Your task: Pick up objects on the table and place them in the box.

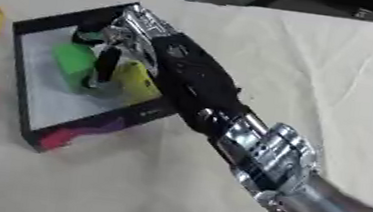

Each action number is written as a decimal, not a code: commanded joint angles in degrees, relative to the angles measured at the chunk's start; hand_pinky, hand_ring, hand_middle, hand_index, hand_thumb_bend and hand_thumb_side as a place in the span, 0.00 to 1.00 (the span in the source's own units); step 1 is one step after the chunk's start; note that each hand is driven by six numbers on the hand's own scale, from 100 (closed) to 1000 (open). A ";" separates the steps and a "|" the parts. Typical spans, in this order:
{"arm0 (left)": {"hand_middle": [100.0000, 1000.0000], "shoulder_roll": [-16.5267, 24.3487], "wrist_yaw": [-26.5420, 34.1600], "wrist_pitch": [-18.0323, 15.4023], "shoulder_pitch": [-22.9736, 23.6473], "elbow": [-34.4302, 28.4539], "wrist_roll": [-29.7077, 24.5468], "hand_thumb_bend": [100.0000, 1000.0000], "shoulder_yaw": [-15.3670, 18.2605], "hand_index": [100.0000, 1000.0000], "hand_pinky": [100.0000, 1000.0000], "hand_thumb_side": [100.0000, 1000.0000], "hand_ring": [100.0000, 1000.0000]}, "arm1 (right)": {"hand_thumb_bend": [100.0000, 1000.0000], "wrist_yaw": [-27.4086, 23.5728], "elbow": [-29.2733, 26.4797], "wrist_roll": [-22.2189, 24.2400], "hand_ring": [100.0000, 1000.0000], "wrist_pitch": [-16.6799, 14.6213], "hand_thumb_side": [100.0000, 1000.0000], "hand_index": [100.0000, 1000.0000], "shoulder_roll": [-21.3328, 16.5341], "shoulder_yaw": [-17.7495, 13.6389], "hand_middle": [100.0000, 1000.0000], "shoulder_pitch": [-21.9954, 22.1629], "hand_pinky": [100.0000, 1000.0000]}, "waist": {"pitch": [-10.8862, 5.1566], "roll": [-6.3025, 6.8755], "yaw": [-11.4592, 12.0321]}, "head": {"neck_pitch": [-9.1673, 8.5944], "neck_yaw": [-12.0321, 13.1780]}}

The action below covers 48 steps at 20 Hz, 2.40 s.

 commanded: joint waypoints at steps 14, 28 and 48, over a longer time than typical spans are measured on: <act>0.72 1.93 -0.35 0.61 0.86 -1.20 -0.65 0.05 0.24 0.81 0.80 0.86 0.73 | 0.31 -1.26 -5.21 -3.79 0.87 3.50 0.54 0.96 -7.90 -1.68 0.80 -5.09 0.96 | -2.71 -0.42 -1.32 | 0.67 1.46; 0.72 2.56 -0.90 0.81 2.28 -0.91 -0.67 0.05 0.30 0.81 0.80 0.87 0.73 | 0.09 -30.97 -32.50 5.48 0.87 11.14 0.30 0.93 -31.87 5.60 0.79 1.58 0.91 | -3.45 -0.56 -4.87 | 1.20 3.99; 0.73 1.87 -1.18 1.19 2.02 -0.72 -1.97 0.05 -0.74 0.81 0.80 0.88 0.73 | 0.00 -43.37 -60.58 4.91 0.76 29.70 0.23 0.89 -49.82 9.42 0.75 21.32 0.84 | -1.63 -0.05 -5.58 | 0.82 4.35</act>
